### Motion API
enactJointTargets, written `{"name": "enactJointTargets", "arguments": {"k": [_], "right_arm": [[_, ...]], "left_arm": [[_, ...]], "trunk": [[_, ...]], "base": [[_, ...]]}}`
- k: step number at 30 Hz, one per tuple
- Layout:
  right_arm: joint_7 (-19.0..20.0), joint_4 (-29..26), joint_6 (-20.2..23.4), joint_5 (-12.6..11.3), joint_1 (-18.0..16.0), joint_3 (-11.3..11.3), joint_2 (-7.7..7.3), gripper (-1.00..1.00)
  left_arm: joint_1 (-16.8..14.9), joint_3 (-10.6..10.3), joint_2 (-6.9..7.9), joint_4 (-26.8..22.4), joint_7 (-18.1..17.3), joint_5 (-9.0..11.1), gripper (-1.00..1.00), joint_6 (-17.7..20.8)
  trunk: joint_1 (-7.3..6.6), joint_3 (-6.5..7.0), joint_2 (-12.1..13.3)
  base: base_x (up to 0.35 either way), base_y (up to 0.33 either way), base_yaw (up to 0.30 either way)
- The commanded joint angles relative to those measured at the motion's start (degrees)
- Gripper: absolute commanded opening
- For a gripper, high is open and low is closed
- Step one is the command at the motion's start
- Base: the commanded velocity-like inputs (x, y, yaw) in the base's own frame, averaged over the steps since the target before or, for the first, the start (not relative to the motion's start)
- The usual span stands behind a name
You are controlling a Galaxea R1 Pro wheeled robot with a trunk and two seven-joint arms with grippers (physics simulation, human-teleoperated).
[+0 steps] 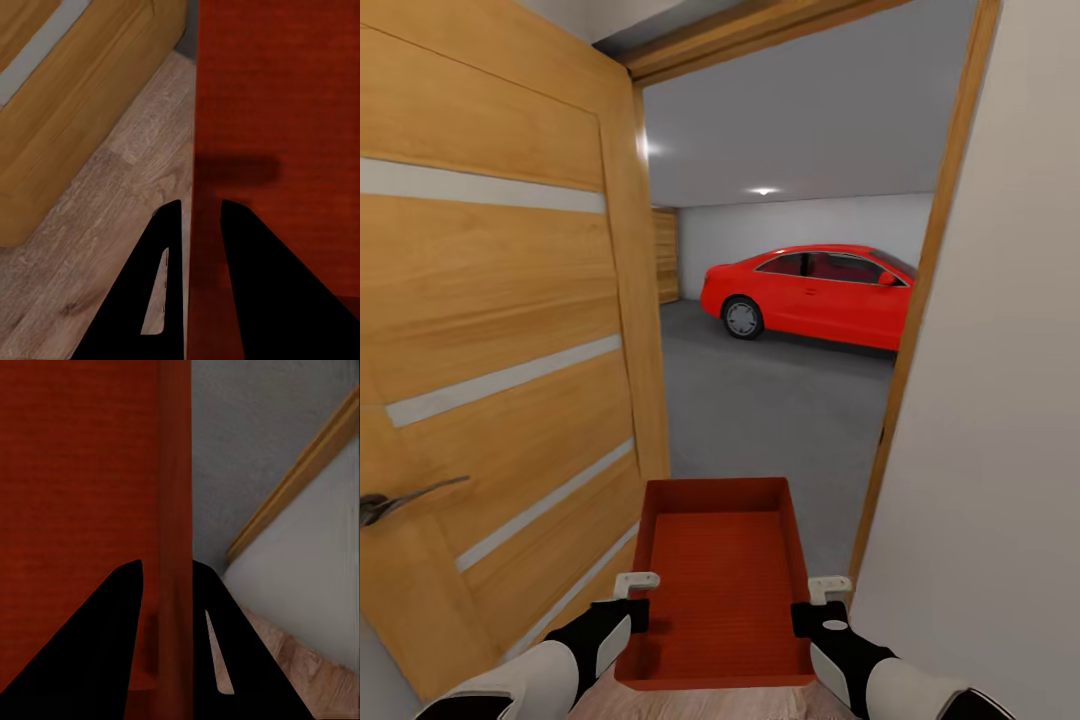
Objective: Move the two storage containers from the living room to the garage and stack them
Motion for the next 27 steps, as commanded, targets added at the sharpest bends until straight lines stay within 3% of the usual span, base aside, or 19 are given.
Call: {"name": "enactJointTargets", "arguments": {"k": [1, 6, 13, 27], "right_arm": [[-0.24, 0.96, -0.36, -1.12, -0.07, -0.86, -0.58, -1.00], [-0.24, 0.96, -0.36, -1.13, -0.10, -0.86, -0.61, -1.00], [-0.24, 0.96, -0.36, -1.14, -0.08, -0.86, -0.67, -1.00], [-0.24, 0.96, -0.36, -1.10, -0.06, -0.86, -0.57, -1.00]], "left_arm": [[-0.02, -0.75, 0.38, -0.29, 1.69, -1.19, -1.00, 0.42], [-0.02, -0.74, 0.38, -0.34, 1.69, -1.22, -1.00, 0.42], [-0.01, -0.74, 0.38, -0.30, 1.69, -1.22, -1.00, 0.49], [-0.02, -0.74, 0.38, -0.30, 1.69, -1.24, -1.00, 0.57]], "trunk": [[0.02, -0.11, -0.10], [0.02, -0.11, -0.10], [0.02, -0.11, -0.10], [0.02, -0.11, -0.10]], "base": [[0.001, 0.001, -0.285], [0.000, 0.000, -0.275], [0.027, 0.066, -0.036], [0.115, 0.275, -0.001]]}}
